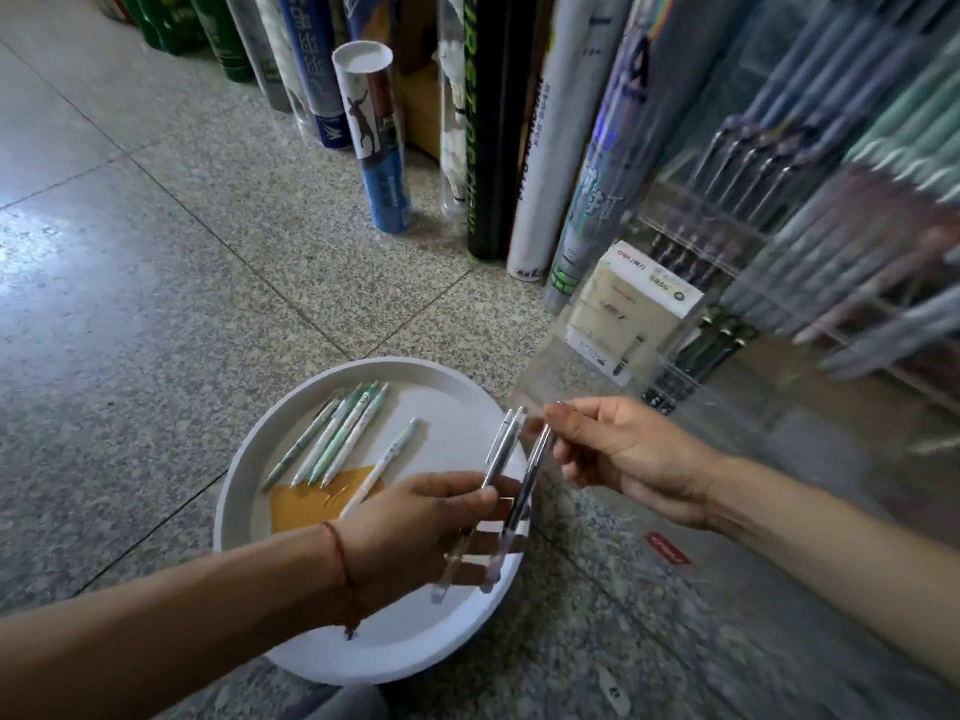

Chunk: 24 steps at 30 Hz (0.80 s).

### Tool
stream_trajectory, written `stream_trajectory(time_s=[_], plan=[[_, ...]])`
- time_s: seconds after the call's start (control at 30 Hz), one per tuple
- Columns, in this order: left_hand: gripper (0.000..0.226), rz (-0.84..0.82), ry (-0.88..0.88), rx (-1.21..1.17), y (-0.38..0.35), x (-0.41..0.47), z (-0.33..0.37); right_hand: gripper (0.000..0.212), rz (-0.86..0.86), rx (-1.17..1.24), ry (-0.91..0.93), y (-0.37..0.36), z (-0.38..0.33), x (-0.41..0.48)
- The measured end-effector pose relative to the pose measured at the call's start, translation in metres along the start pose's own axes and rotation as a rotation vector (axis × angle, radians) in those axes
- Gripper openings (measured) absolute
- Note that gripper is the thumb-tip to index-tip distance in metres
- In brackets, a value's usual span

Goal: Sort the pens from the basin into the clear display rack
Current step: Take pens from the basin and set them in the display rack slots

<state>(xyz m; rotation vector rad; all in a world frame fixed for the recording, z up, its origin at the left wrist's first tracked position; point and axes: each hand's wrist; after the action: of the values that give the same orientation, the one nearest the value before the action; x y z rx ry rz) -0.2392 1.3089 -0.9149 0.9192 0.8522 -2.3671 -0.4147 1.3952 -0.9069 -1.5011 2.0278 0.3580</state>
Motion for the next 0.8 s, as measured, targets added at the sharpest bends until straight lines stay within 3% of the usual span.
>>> stream_trajectory(time_s=[0.17, 0.33, 0.47, 0.8], plan=[[0.019, -0.139, -0.008, 0.031, -0.050, -0.003, 0.007, 0.032, 0.050, 0.114, 0.083, 0.018, 0.000, -0.046], [0.015, -0.226, -0.021, 0.042, -0.096, 0.001, 0.008, 0.034, 0.187, -0.066, 0.208, 0.046, -0.001, -0.093], [0.025, -0.300, -0.043, 0.094, -0.120, 0.008, 0.011, 0.036, 0.229, 0.011, 0.255, 0.065, -0.005, -0.121], [0.021, -0.406, -0.014, 0.088, -0.147, 0.009, 0.026, 0.028, 0.207, 0.117, 0.300, 0.083, -0.016, -0.144]])
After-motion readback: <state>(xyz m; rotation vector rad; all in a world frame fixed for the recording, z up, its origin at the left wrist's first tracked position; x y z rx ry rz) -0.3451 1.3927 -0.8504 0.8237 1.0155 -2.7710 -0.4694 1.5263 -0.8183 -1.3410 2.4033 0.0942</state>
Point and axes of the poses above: each hand's wrist, its own x-axis towards the middle knuckle, its own y-axis out of the back of the hand, z = x × y, and after that the axes turned 4 degrees about -x, right-handed
